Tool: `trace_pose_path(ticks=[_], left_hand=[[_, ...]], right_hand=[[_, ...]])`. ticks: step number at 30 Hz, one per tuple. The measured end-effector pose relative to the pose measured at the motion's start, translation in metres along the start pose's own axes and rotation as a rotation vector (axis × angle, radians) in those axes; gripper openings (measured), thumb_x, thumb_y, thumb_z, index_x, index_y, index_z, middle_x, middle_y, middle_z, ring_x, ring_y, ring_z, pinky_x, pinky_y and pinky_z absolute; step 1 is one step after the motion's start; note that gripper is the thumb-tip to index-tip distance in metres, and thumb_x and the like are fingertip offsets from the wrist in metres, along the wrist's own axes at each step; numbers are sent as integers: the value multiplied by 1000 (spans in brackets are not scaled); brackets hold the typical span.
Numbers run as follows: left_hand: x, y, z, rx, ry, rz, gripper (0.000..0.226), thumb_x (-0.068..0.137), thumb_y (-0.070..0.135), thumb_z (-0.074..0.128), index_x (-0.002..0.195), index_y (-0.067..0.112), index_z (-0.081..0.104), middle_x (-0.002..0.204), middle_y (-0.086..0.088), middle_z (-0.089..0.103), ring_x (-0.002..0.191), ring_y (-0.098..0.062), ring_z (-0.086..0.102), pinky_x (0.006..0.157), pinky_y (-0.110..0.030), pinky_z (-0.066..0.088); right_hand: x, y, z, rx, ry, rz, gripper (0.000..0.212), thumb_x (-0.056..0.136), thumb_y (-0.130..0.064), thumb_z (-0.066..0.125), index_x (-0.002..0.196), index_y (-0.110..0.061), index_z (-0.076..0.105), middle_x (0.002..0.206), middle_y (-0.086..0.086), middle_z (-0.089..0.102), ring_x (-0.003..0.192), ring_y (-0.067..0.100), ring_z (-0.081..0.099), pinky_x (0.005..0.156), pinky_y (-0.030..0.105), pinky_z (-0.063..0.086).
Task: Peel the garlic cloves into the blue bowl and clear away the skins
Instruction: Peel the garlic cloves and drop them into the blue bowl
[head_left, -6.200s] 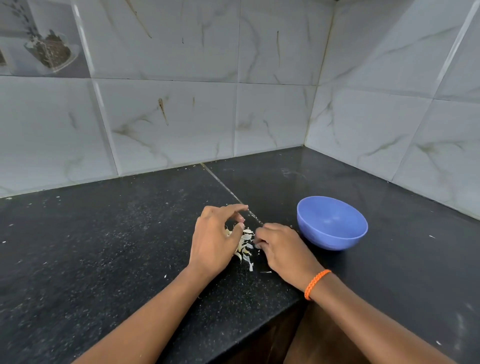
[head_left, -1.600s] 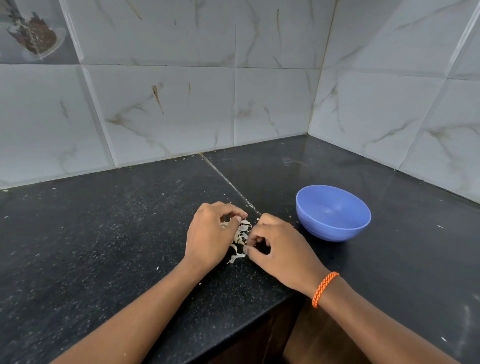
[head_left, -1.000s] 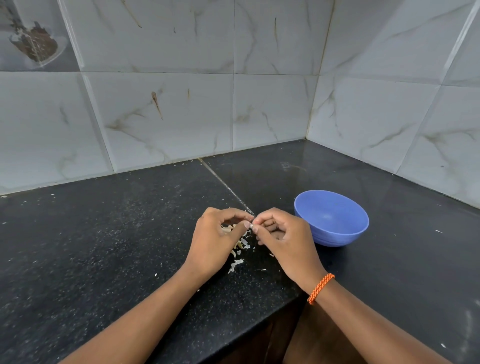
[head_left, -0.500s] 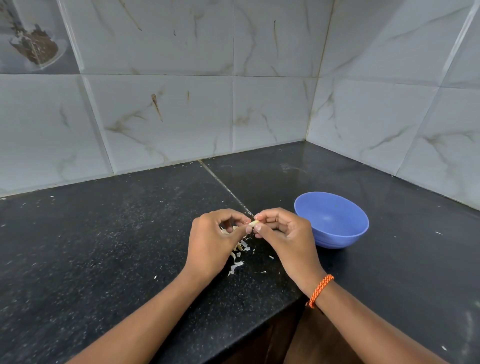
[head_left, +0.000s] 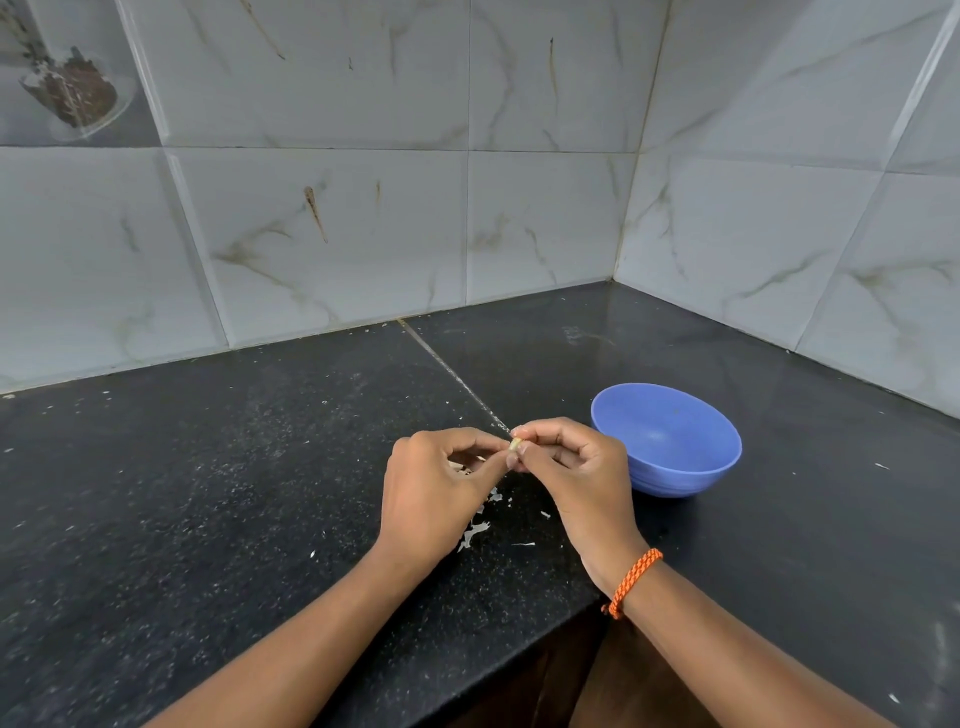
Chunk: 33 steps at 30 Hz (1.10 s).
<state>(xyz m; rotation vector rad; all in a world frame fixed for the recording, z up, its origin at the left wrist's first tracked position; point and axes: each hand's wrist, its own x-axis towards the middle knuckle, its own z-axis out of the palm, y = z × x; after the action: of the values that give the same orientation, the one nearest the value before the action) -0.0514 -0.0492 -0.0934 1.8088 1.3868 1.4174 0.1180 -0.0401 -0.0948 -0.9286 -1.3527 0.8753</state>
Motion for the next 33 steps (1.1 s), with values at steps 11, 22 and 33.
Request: trace_pose_path(ticks=[11, 22, 33], left_hand=[[1, 5, -2, -170, -25, -100, 10, 91, 12, 86, 91, 22, 88, 79, 7, 82, 75, -12, 80, 78, -39, 67], [1, 3, 2, -326, -60, -139, 10, 91, 4, 85, 94, 13, 88, 83, -4, 83, 81, -25, 82, 83, -41, 67], [2, 8, -2, -571, -53, -227, 21, 95, 2, 80, 114, 10, 79, 90, -20, 81, 82, -38, 79, 81, -41, 67]], right_hand=[[-1, 0, 3, -110, 17, -58, 16, 87, 3, 80, 95, -11, 81, 87, 2, 80, 85, 21, 79, 77, 34, 66], [0, -3, 5, -84, 37, -48, 15, 86, 8, 77, 90, -6, 80, 83, 5, 79, 78, 22, 79, 71, 30, 64], [0, -5, 1, 78, -26, 27, 28, 98, 2, 69, 117, -18, 76, 92, 9, 77, 72, 22, 69, 67, 34, 59]])
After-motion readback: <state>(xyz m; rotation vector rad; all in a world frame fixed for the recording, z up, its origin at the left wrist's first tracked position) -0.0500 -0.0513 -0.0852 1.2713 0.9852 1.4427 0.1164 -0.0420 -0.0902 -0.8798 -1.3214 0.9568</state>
